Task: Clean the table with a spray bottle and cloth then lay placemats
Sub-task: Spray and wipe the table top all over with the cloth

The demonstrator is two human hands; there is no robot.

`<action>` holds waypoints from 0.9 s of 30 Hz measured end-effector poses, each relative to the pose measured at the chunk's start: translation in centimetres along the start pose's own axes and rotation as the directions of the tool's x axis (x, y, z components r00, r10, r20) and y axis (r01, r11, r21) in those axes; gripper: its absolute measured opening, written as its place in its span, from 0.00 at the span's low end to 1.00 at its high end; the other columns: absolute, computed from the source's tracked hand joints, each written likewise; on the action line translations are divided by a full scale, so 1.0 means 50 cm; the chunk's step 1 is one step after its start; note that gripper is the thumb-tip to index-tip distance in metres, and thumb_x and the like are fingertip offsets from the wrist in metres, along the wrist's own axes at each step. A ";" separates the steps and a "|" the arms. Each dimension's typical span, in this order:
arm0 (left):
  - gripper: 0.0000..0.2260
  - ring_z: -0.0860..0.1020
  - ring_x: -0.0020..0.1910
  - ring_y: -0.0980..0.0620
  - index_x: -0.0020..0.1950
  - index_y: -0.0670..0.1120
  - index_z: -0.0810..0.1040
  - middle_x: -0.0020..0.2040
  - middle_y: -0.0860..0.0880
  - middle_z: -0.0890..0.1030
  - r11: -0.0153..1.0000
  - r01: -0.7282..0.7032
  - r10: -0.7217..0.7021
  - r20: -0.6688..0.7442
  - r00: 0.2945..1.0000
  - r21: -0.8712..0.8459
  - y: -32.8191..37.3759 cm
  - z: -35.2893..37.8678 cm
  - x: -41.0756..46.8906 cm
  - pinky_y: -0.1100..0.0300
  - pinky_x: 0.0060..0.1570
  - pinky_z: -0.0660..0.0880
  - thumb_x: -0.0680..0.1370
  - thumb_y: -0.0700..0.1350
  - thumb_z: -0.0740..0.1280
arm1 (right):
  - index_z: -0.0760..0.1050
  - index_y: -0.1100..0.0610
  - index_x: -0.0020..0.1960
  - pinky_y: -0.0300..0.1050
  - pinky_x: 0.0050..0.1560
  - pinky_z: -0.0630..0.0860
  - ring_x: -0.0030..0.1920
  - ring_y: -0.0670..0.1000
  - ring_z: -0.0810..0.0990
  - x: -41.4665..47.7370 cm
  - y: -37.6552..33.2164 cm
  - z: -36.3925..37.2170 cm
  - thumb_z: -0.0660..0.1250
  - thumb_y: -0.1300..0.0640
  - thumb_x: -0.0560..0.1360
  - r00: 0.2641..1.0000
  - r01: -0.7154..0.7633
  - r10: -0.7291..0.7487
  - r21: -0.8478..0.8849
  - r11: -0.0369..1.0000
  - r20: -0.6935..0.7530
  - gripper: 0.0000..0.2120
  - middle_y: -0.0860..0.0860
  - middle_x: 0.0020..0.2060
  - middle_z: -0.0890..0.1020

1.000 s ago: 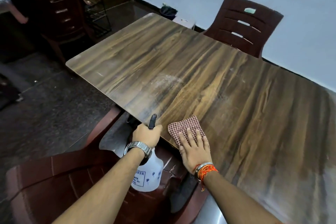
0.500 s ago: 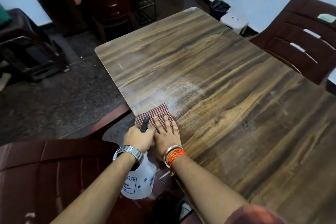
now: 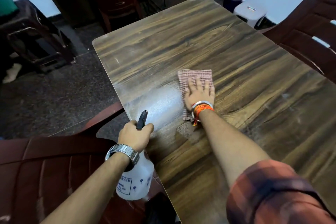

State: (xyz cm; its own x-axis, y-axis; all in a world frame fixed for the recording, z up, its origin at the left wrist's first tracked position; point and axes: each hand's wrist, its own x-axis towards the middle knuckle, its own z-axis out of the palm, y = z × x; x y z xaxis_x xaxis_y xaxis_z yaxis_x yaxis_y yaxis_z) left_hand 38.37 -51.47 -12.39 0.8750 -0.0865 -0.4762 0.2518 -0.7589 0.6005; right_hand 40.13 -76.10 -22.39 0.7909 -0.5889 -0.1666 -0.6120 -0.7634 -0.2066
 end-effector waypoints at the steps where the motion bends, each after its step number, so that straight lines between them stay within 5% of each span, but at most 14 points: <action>1: 0.10 0.75 0.33 0.47 0.39 0.44 0.75 0.34 0.46 0.78 1.000 -0.006 0.006 0.001 1.000 0.005 0.001 0.000 -0.004 0.58 0.31 0.65 0.72 0.50 0.69 | 0.48 0.41 0.76 0.59 0.74 0.40 0.76 0.58 0.44 0.005 0.037 -0.007 0.46 0.43 0.79 0.997 -0.078 0.078 0.023 0.997 -0.013 0.26 0.46 0.77 0.48; 4: 0.10 0.75 0.33 0.48 0.39 0.44 0.75 0.34 0.46 0.79 1.000 -0.006 0.006 0.010 1.000 0.012 0.004 -0.003 -0.016 0.58 0.31 0.65 0.72 0.50 0.69 | 0.50 0.42 0.77 0.60 0.73 0.40 0.76 0.58 0.44 -0.005 0.086 -0.019 0.47 0.44 0.79 0.960 -0.276 0.278 0.086 0.957 -0.016 0.26 0.47 0.78 0.48; 6: 0.10 0.75 0.32 0.48 0.40 0.43 0.75 0.34 0.46 0.78 1.000 -0.002 0.002 0.014 1.000 0.006 0.005 0.000 -0.027 0.58 0.31 0.65 0.72 0.49 0.69 | 0.49 0.43 0.77 0.61 0.73 0.39 0.76 0.60 0.45 -0.043 0.051 -0.013 0.47 0.44 0.79 0.961 -0.272 0.274 0.067 0.960 -0.022 0.26 0.49 0.77 0.49; 8: 0.10 0.75 0.33 0.47 0.40 0.43 0.76 0.33 0.46 0.79 1.000 -0.001 0.001 0.017 1.000 0.006 0.004 0.003 -0.034 0.58 0.31 0.65 0.72 0.49 0.69 | 0.48 0.42 0.77 0.61 0.72 0.38 0.76 0.61 0.46 -0.103 -0.013 0.016 0.45 0.43 0.79 1.000 0.001 -0.001 -0.023 1.000 0.009 0.26 0.49 0.77 0.50; 10: 0.10 0.77 0.35 0.45 0.40 0.43 0.77 0.35 0.44 0.81 1.000 -0.010 0.010 0.026 1.000 0.014 0.009 0.011 -0.046 0.57 0.32 0.67 0.72 0.50 0.69 | 0.49 0.40 0.76 0.59 0.72 0.38 0.76 0.60 0.47 -0.188 -0.070 0.046 0.40 0.41 0.77 0.934 0.351 -0.344 -0.069 0.934 0.095 0.27 0.48 0.77 0.52; 13: 0.11 0.78 0.37 0.43 0.40 0.43 0.77 0.37 0.43 0.82 0.999 -0.032 0.031 0.027 0.999 0.031 0.021 0.023 -0.068 0.57 0.33 0.67 0.73 0.51 0.68 | 0.52 0.38 0.75 0.57 0.74 0.40 0.76 0.56 0.47 -0.266 -0.073 0.055 0.45 0.41 0.77 0.852 0.500 -0.492 -0.003 0.866 0.180 0.26 0.45 0.77 0.53; 16: 0.10 0.75 0.33 0.45 0.38 0.44 0.75 0.35 0.45 0.79 0.998 -0.045 0.044 0.046 0.998 0.038 0.030 0.035 -0.093 0.57 0.31 0.65 0.73 0.50 0.69 | 0.50 0.38 0.75 0.57 0.73 0.41 0.76 0.55 0.48 -0.261 0.016 0.036 0.40 0.40 0.75 0.927 0.367 -0.362 -0.043 0.929 0.102 0.28 0.44 0.77 0.51; 18: 0.11 0.72 0.31 0.46 0.37 0.44 0.73 0.33 0.45 0.78 0.998 -0.054 0.052 0.060 0.997 0.035 0.029 0.043 -0.109 0.58 0.30 0.63 0.72 0.50 0.69 | 0.49 0.39 0.76 0.57 0.73 0.43 0.76 0.56 0.49 -0.235 0.112 0.014 0.41 0.41 0.75 0.988 0.154 -0.151 -0.077 0.985 0.042 0.28 0.45 0.77 0.50; 22: 0.10 0.72 0.30 0.46 0.37 0.45 0.73 0.31 0.46 0.77 0.997 -0.070 0.068 0.068 0.995 0.031 0.011 0.056 -0.145 0.58 0.30 0.64 0.72 0.49 0.68 | 0.48 0.41 0.76 0.59 0.74 0.43 0.76 0.57 0.46 -0.240 0.273 -0.032 0.47 0.42 0.79 0.967 -0.254 0.254 0.015 0.967 -0.009 0.26 0.46 0.77 0.48; 25: 0.10 0.72 0.30 0.46 0.37 0.45 0.72 0.30 0.47 0.76 0.996 -0.081 0.077 0.082 0.994 0.044 -0.006 0.062 -0.170 0.59 0.31 0.64 0.71 0.50 0.68 | 0.47 0.41 0.77 0.60 0.74 0.41 0.76 0.59 0.45 -0.282 0.247 -0.022 0.45 0.43 0.79 0.960 -0.280 0.280 0.011 0.960 -0.016 0.26 0.47 0.78 0.48; 27: 0.11 0.72 0.30 0.47 0.37 0.44 0.73 0.31 0.47 0.76 0.994 -0.091 0.086 0.087 0.993 0.062 -0.013 0.067 -0.188 0.59 0.31 0.65 0.71 0.50 0.68 | 0.49 0.41 0.76 0.60 0.73 0.42 0.76 0.61 0.49 -0.339 0.184 0.000 0.45 0.42 0.77 0.994 -0.114 0.113 -0.038 0.993 -0.006 0.27 0.49 0.77 0.52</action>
State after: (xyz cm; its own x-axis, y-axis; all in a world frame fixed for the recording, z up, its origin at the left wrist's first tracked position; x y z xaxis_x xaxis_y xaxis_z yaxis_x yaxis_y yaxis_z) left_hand 28.62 -52.33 -10.47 0.8542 -0.2068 -0.4770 0.1450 -0.7863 0.6006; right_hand 21.07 -73.15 -21.46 0.7163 -0.6732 -0.1835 -0.6972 -0.7011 -0.1498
